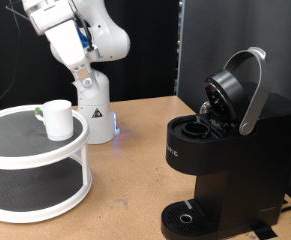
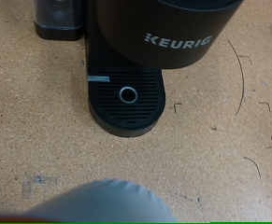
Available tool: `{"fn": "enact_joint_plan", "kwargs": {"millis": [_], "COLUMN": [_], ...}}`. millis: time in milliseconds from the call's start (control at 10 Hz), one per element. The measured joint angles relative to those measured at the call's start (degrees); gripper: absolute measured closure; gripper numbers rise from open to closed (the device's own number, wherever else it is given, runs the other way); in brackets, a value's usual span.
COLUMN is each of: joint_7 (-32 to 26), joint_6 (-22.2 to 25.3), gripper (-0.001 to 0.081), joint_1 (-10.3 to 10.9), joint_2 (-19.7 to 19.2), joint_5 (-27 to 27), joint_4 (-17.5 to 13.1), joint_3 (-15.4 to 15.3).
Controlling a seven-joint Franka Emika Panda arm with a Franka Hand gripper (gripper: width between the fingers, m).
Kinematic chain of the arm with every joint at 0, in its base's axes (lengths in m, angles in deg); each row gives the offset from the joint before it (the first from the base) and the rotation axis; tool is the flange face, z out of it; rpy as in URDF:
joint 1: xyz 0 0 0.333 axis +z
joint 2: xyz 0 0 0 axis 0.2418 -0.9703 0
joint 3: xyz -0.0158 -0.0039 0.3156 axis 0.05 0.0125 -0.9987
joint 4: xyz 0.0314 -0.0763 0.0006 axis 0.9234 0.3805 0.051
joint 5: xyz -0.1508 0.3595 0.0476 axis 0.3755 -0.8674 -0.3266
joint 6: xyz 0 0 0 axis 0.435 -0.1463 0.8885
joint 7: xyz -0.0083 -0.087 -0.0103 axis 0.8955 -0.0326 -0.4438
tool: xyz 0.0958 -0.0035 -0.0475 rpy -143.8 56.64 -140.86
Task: Make a cup of coffee with the keurig machine
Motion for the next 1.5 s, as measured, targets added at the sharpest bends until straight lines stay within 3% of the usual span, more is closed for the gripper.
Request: {"fn": "enact_joint_plan", "kwargs": {"millis": [400, 900, 1200, 1500], "joint_7": [1.51, 6.10, 6.96, 8.10], "joint_6": [-1.68, 2.40, 4.00, 4.86], "gripper": [0.0369, 0.0369, 0.0369, 0.0369], "joint_1": [2.32, 5.50, 6.72, 6.97], "joint_2": [-0.26, -6.03, -10.42, -12.27], "joint_5": [-5.54, -5.61, -5.85, -5.87], "joint_4": [-0.70, -7.93, -12.44, -14.29], "joint_3": [-1.97, -6.56, -7.80, -8.62]}}
